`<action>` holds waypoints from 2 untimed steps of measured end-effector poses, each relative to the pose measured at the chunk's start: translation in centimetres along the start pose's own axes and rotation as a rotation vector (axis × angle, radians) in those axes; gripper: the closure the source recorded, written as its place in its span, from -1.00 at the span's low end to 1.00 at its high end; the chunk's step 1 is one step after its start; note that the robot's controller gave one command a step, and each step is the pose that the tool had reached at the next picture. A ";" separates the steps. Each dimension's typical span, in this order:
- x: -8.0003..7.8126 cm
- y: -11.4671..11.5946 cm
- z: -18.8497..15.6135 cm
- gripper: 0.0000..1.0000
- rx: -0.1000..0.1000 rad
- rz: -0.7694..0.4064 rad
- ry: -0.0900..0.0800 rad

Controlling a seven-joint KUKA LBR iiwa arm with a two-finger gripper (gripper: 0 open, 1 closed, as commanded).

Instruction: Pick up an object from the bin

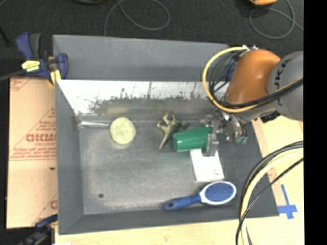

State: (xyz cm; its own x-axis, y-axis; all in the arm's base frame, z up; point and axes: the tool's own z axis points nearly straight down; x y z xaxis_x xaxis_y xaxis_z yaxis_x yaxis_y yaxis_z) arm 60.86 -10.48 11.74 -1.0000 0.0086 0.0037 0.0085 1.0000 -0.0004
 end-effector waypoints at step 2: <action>-1.8 0.0 -4.0 1.00 -0.002 0.007 0.002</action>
Offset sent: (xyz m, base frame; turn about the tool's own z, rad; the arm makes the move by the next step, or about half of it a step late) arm 0.0271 -0.0087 0.1390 0.0233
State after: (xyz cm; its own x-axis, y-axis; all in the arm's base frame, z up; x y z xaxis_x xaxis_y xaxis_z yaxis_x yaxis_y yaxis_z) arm 62.64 -10.52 15.78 -0.9999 0.0159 0.0060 0.0160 0.9999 0.0012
